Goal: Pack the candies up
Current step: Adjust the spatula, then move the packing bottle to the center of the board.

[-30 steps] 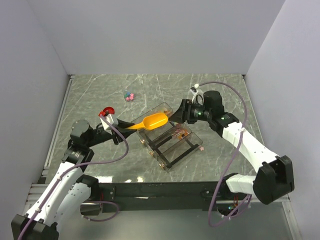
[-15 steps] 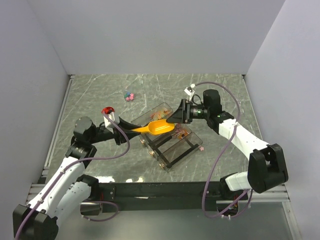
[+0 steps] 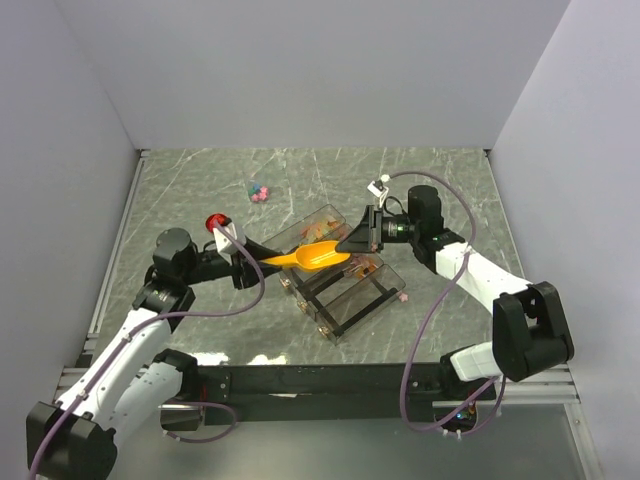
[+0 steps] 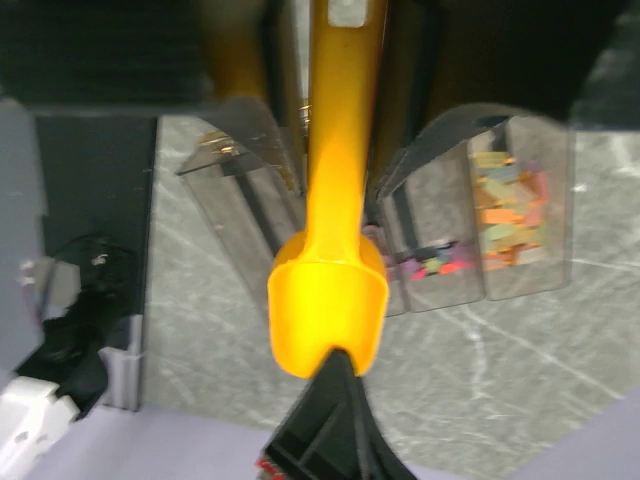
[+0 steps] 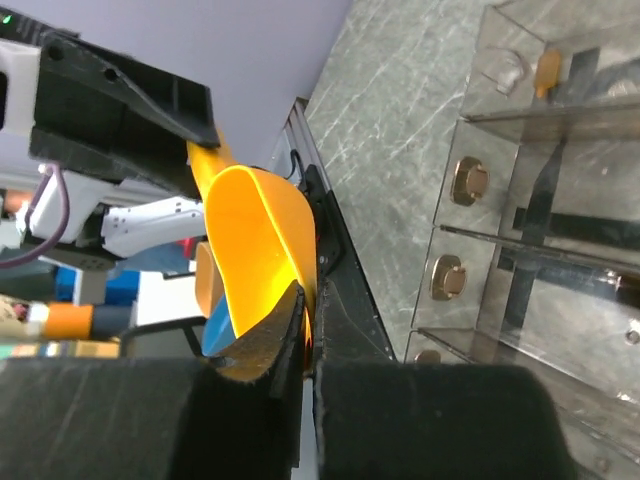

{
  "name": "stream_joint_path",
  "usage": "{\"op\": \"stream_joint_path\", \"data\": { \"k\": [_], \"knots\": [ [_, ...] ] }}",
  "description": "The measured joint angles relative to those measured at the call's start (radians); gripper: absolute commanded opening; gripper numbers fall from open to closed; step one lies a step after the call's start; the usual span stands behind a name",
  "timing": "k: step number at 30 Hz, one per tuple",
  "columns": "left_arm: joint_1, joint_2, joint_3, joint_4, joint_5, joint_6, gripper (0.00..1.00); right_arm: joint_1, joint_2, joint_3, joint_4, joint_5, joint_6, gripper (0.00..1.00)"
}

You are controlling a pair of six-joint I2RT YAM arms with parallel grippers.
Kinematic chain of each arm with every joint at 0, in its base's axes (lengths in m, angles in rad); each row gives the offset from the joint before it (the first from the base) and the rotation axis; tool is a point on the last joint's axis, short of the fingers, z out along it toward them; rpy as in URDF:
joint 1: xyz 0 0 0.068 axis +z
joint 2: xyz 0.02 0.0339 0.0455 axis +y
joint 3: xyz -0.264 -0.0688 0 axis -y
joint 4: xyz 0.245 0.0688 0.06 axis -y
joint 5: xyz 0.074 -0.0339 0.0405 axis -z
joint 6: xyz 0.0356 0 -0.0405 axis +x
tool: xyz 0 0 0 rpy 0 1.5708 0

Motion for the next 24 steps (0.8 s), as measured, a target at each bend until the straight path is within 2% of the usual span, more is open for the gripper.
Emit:
{"op": "stream_joint_path", "data": {
  "k": [1,2,4,6,8,12,14,19,21,24],
  "knots": [
    [-0.001,0.0,0.008,-0.021,-0.013,0.025,0.49,-0.003,0.0,-0.009,0.011,-0.004,0.014,0.0],
    [-0.002,0.0,0.015,-0.038,-0.02,0.043,0.58,-0.003,0.0,-0.019,0.021,-0.003,0.03,0.0],
    [-0.004,-0.004,0.028,-0.068,-0.043,0.076,0.68,-0.006,-0.001,-0.034,0.026,0.003,0.043,0.0],
    [-0.005,-0.015,0.031,-0.079,-0.077,0.082,0.76,-0.014,-0.011,-0.045,0.01,0.026,0.043,0.0],
    [-0.006,-0.032,0.031,-0.078,-0.147,0.069,0.78,-0.024,-0.031,-0.045,-0.022,0.06,0.027,0.0],
    [-0.007,-0.039,0.061,-0.095,-0.36,-0.005,0.75,-0.04,-0.104,-0.059,-0.083,0.145,-0.027,0.0],
    [-0.007,0.008,0.13,-0.133,-0.478,-0.035,0.73,-0.043,-0.14,-0.077,-0.104,0.17,-0.048,0.0],
    [-0.006,0.209,0.381,-0.208,-0.69,-0.071,0.62,-0.043,-0.179,-0.137,-0.128,0.2,-0.084,0.0],
    [-0.007,0.303,0.469,-0.224,-0.741,-0.073,0.55,-0.043,-0.179,-0.159,-0.132,0.201,-0.09,0.0],
    [-0.007,0.439,0.567,-0.259,-0.797,-0.06,0.52,-0.043,-0.182,-0.195,-0.131,0.2,-0.092,0.0]
  ]
}}
